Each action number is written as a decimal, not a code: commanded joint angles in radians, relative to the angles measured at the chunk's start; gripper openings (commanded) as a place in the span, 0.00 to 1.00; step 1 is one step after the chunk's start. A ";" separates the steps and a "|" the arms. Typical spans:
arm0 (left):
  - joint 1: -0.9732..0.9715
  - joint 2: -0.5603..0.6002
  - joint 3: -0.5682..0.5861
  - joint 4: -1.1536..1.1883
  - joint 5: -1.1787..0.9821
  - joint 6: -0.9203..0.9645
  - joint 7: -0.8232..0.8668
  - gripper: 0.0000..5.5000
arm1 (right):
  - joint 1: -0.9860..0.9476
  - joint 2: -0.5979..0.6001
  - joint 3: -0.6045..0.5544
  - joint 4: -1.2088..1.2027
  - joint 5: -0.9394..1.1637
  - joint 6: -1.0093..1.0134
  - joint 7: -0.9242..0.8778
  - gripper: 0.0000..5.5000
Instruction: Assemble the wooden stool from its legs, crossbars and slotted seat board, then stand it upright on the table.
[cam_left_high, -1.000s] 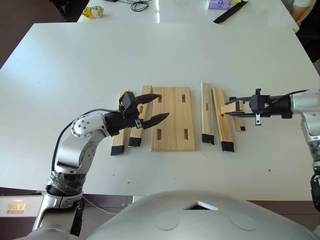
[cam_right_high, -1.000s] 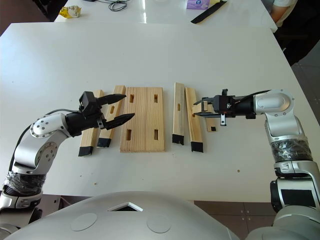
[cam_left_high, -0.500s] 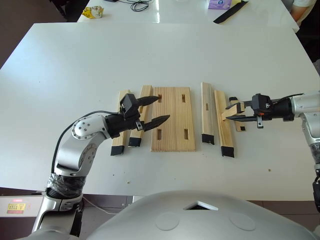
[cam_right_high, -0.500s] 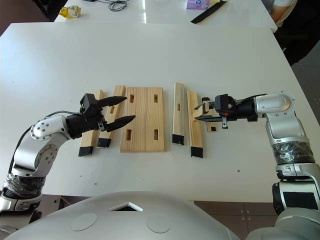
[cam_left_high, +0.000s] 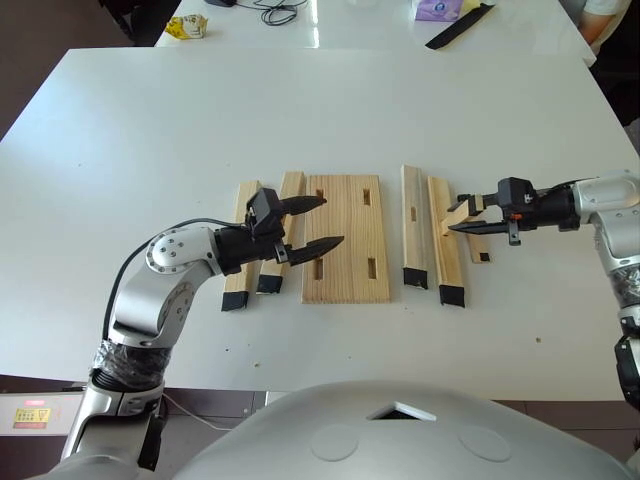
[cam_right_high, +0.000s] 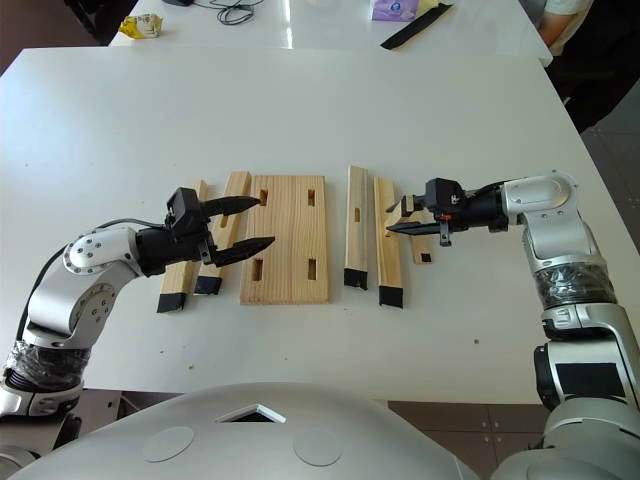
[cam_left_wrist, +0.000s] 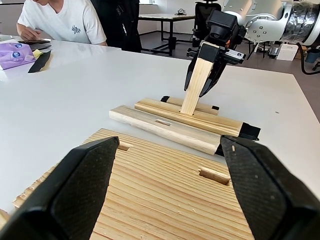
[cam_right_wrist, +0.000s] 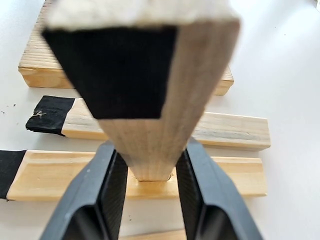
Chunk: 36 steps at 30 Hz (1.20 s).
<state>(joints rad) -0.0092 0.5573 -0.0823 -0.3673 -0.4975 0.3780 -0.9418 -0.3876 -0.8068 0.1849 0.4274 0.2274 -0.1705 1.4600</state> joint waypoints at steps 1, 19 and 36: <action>-0.010 0.012 -0.009 0.000 -0.002 0.011 -0.011 0.69 | 0.031 0.022 0.071 0.068 -0.087 0.023 0.014 0.24; -0.037 0.010 -0.026 0.021 0.005 0.009 -0.026 0.69 | 0.059 0.155 0.086 0.244 -0.155 -0.103 -0.186 0.44; 0.002 -0.010 -0.010 0.020 0.022 -0.036 0.018 0.69 | 0.104 0.030 -0.069 -0.156 0.065 0.177 -0.095 0.57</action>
<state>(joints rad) -0.0137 0.5430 -0.1008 -0.3437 -0.4865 0.3511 -0.9356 -0.2800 -0.7515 0.1495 0.3632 0.2607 -0.0505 1.3665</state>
